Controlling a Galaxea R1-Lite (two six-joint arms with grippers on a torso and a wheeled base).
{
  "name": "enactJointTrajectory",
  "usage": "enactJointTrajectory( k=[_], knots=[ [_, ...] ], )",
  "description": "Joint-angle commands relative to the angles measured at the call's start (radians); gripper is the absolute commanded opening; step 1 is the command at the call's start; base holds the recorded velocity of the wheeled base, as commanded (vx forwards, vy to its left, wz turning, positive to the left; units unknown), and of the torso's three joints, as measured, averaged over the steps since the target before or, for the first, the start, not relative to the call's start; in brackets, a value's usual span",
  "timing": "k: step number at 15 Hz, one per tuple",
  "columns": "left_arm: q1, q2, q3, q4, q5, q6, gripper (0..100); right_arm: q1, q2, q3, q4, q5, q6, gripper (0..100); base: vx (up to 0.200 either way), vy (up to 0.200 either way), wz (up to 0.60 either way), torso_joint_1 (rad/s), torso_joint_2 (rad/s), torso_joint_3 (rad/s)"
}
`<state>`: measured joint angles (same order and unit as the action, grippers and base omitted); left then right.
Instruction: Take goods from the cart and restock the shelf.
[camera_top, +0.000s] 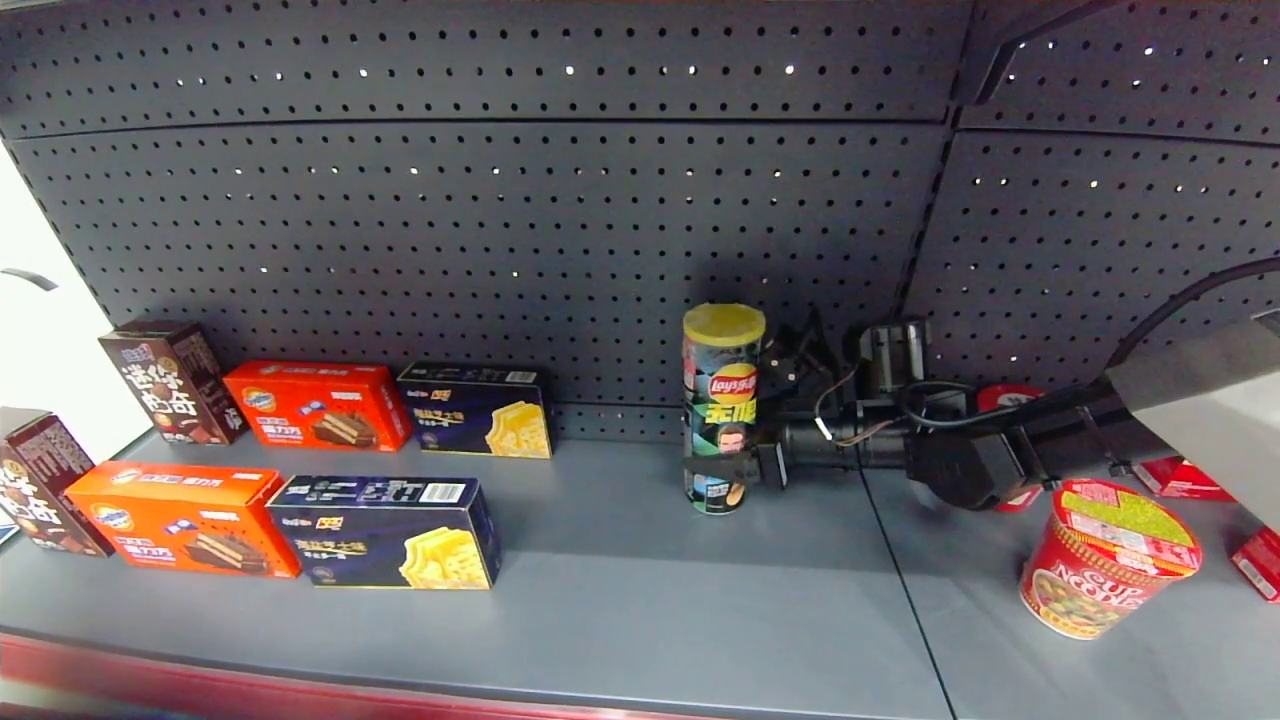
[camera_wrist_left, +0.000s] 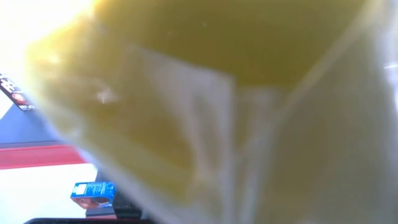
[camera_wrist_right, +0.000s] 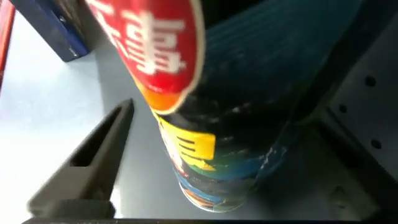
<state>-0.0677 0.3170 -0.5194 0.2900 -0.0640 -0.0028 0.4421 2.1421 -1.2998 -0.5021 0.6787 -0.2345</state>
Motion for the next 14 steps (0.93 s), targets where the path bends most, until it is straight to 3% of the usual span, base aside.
enactJointTrajectory(
  k=[1,6,14],
  knots=[
    [0.000,0.001,0.004,0.000,0.000,0.000,0,0.001,-0.001,0.001,-0.009,-0.001,0.003,0,0.000,0.000,0.00,0.000,0.00,0.000],
    [0.000,-0.001,0.005,0.000,0.000,0.000,0,0.003,-0.053,0.051,-0.004,-0.028,0.004,0,0.000,0.000,0.00,0.000,0.00,0.000],
    [0.000,-0.030,0.024,-0.003,-0.003,0.000,0,0.035,-0.427,0.364,0.051,-0.169,0.006,0,0.000,0.000,0.00,0.000,0.00,0.000]
  ],
)
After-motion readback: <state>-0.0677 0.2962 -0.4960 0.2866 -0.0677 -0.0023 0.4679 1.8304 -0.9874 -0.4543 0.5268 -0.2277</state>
